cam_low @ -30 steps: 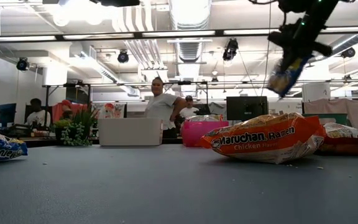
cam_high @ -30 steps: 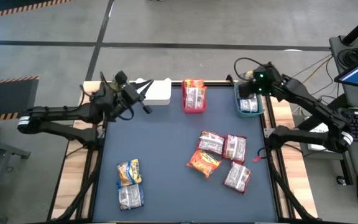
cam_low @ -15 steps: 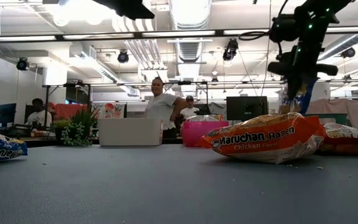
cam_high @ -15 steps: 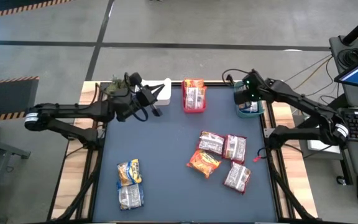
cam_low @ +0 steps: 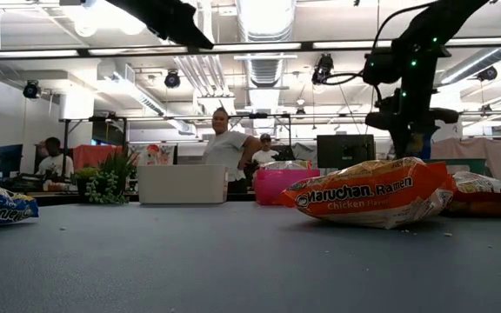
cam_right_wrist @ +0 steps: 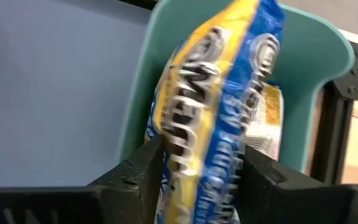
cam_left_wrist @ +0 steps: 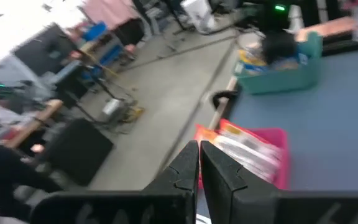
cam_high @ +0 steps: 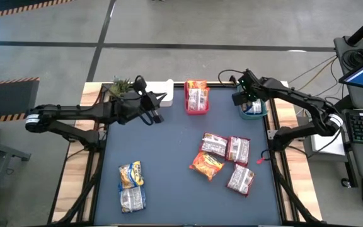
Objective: Sort Maruchan noodles
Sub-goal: Put the top blue noodle pack into the green bin, then put the top left red noodle pack into the white bin
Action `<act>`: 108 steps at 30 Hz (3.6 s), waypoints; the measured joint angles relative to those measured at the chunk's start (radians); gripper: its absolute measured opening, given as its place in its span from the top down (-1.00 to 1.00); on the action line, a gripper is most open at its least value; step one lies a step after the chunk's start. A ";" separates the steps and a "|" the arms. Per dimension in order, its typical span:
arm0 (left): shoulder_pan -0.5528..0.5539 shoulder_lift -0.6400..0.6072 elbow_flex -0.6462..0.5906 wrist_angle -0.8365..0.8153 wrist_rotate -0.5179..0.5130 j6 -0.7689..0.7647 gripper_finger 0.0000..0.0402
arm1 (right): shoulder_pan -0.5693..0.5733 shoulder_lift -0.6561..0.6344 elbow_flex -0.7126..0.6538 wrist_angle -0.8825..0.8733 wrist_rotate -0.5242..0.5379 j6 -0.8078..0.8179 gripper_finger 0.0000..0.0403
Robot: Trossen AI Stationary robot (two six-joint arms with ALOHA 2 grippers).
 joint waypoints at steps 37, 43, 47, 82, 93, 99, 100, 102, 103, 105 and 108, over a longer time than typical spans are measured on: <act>-0.152 0.269 -0.018 -0.102 0.410 -0.307 1.00 | 0.680 -0.030 0.055 -0.002 -0.527 0.177 0.53; -0.189 0.192 -0.019 -0.116 0.409 -0.337 1.00 | 0.715 0.130 0.070 -0.031 -0.525 0.177 0.70; -0.216 0.154 -0.019 -0.137 0.409 -0.366 1.00 | 0.715 0.235 0.070 -0.035 -0.457 0.168 0.81; -0.256 0.299 -0.395 0.481 0.314 -0.564 0.98 | 0.730 0.229 -0.040 0.452 -0.419 -0.001 0.95; -0.245 0.440 -0.362 0.521 0.326 -0.570 0.58 | 0.728 0.232 -0.057 0.590 -0.418 -0.021 0.83; -0.243 0.462 -0.368 0.550 0.323 -0.571 0.37 | 0.728 0.232 -0.057 0.595 -0.417 -0.036 0.72; -0.243 0.462 -0.371 0.552 0.323 -0.573 0.34 | 0.728 0.232 -0.059 0.595 -0.415 -0.042 0.70; -0.243 0.462 -0.377 0.550 0.324 -0.574 0.31 | 0.728 0.232 -0.059 0.595 -0.393 -0.056 0.67; -0.243 0.462 -0.379 0.549 0.330 -0.580 0.31 | 0.728 0.232 -0.059 0.594 -0.378 -0.059 0.66; -0.243 0.462 -0.382 0.552 0.338 -0.595 0.30 | 0.728 0.232 -0.059 0.594 -0.349 -0.060 0.63; -0.243 0.462 -0.391 0.551 0.349 -0.622 0.30 | 0.727 0.232 -0.059 0.594 -0.339 -0.061 0.59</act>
